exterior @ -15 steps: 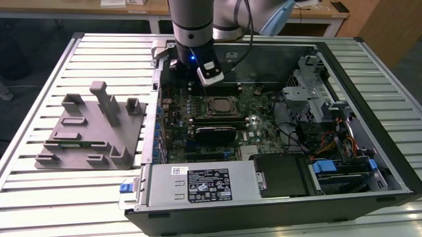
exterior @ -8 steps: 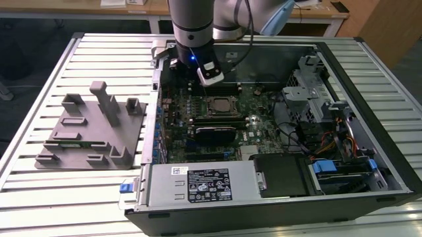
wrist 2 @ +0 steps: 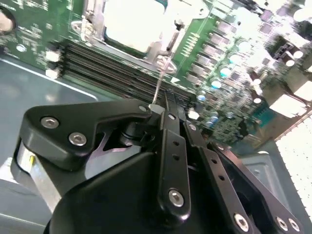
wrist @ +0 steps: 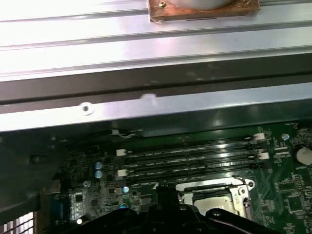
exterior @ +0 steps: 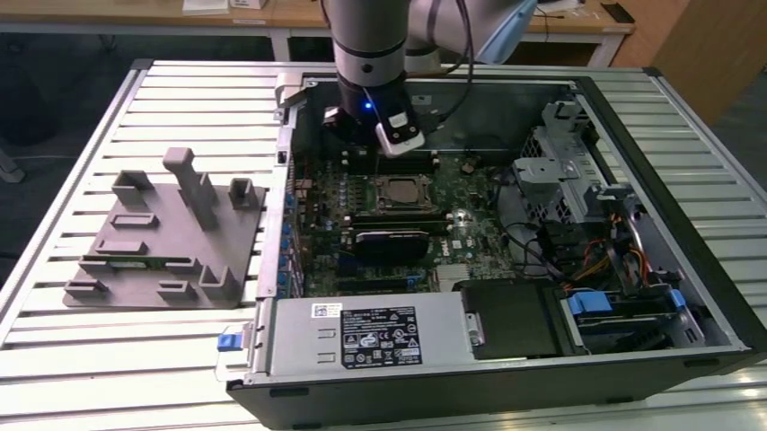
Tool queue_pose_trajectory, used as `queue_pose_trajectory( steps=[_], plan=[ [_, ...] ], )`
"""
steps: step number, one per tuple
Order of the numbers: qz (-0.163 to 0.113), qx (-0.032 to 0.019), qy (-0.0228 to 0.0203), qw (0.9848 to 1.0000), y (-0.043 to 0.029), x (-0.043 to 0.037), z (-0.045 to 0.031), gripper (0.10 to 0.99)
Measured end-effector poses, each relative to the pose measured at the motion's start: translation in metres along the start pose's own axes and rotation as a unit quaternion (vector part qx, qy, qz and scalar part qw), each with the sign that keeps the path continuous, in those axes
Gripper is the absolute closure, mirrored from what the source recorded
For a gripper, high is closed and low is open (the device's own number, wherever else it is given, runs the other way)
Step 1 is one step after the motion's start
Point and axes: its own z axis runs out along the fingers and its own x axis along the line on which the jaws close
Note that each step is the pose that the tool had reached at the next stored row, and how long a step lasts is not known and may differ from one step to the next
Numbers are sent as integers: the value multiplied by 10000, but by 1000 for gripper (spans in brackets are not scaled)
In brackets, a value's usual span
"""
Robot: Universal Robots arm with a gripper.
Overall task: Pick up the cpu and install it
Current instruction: 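Install the first cpu locking lever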
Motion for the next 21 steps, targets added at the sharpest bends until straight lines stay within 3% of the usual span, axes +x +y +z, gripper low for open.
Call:
queue_pose_trajectory(
  steps=[15, 21],
  plan=[
    [2, 1, 10, 10000, 61, -499, 29, 980],
    [1, 7, 9, 10000, 62, -510, 31, 980]
  ],
)
